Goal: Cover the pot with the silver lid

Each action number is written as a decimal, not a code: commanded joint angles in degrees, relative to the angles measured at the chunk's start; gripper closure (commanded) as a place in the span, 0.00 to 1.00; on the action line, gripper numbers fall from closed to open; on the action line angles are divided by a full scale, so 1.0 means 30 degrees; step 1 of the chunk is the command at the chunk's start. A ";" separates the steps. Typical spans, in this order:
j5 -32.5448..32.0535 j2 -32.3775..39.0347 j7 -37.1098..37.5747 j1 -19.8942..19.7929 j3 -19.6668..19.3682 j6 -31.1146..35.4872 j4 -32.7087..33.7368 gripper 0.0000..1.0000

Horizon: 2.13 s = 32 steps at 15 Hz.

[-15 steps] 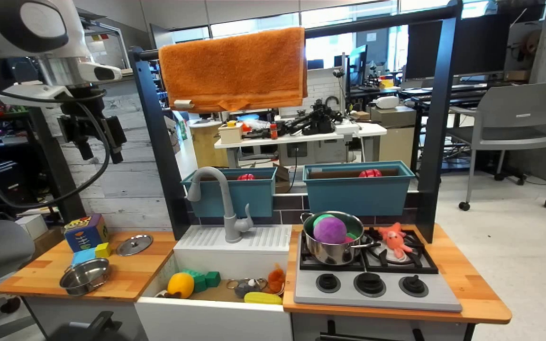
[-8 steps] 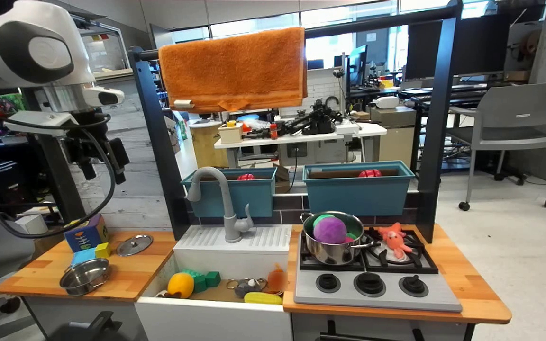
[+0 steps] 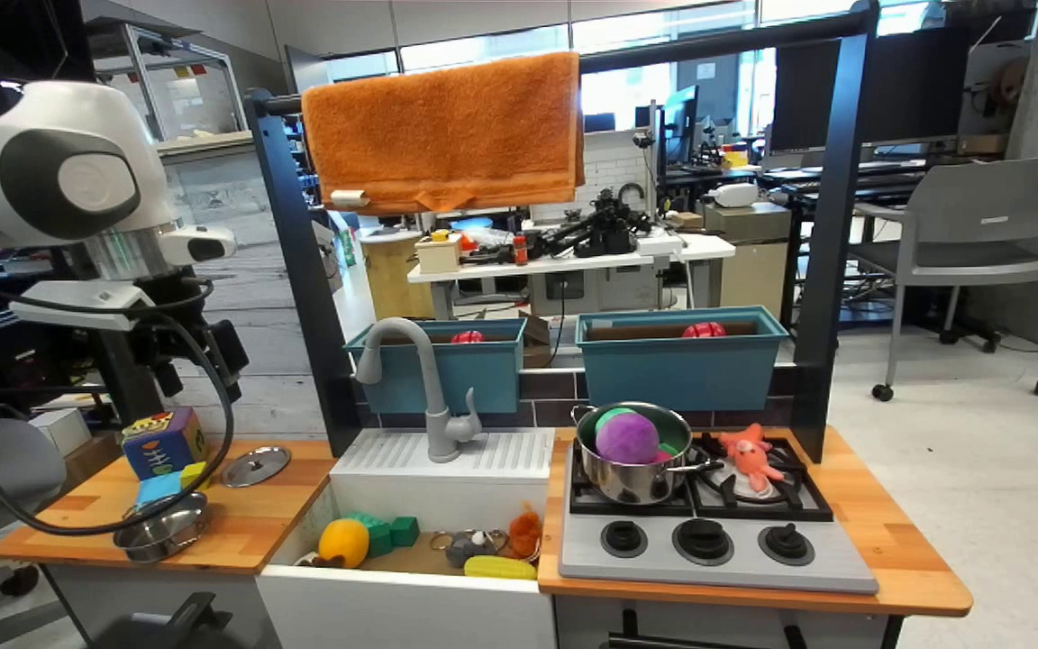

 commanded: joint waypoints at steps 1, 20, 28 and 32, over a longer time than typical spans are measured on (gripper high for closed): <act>-0.0405 0.1904 0.0051 0.0441 -0.0281 0.1697 0.0866 0.00; -0.0415 0.8731 -0.1258 0.0950 -0.0091 0.2922 0.8417 0.00; -0.0347 1.0507 -0.1237 0.0802 -0.0064 0.1888 1.1029 0.00; -0.0244 1.1179 -0.1196 0.0570 0.0098 0.0485 1.2505 0.00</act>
